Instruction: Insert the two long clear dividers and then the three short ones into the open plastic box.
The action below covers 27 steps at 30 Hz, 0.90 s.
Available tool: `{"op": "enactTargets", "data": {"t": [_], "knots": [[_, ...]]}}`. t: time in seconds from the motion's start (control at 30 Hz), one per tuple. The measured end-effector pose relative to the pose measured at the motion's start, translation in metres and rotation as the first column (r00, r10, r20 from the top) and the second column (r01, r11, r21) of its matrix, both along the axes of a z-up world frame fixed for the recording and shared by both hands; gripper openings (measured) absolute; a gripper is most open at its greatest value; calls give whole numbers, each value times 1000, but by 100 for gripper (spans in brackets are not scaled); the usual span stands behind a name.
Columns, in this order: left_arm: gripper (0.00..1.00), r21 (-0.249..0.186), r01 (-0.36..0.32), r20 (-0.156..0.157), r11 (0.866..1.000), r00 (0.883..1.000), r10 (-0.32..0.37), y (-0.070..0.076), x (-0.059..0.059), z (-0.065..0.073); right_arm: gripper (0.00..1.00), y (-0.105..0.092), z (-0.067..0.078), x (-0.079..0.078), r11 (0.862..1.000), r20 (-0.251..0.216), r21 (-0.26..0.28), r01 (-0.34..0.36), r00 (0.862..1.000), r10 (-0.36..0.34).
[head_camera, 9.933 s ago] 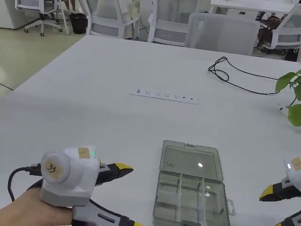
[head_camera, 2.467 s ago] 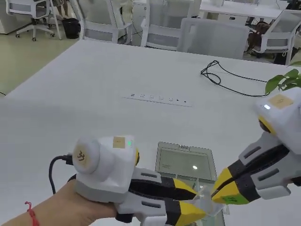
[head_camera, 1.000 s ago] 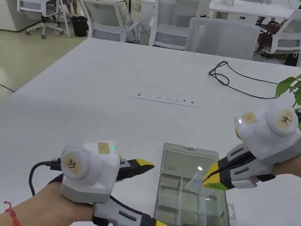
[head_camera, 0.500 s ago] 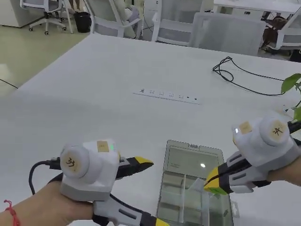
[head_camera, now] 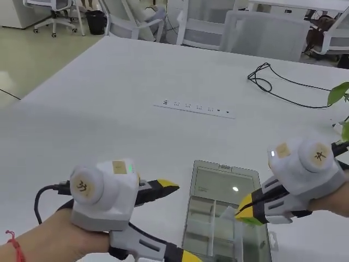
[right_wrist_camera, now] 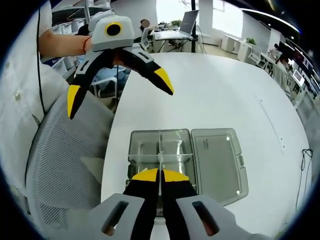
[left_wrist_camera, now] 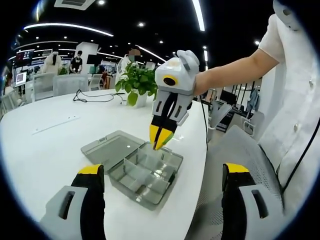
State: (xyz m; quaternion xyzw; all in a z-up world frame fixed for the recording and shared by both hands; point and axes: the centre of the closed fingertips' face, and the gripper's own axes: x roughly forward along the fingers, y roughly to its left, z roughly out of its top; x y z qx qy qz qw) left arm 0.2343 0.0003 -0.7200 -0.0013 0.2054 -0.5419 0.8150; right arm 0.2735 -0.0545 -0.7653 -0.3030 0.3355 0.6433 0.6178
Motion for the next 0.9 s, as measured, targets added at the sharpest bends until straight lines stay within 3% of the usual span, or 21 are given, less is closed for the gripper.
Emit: {"op": "enactTargets", "data": {"t": [0.1, 0.23, 0.47, 0.9], "knots": [[100, -4, -1, -2, 1000, 1000, 1, 0, 0, 0, 2, 4, 1, 0, 1000, 7, 17, -2, 1000, 2], [100, -4, -3, -4, 1000, 1000, 3, 0, 0, 0, 2, 2, -7, -3, 999, 16, -12, -33, 999, 33], [100, -14, -13, -6, 1000, 1000, 13, 1, 1, 2, 2, 2, 6, 2, 1000, 3, 14, 6, 1000, -6], [100, -11, -8, -9, 1000, 1000, 8, 0, 0, 0, 2, -2, -1, 0, 1000, -3, 14, 21, 1000, -21]]}}
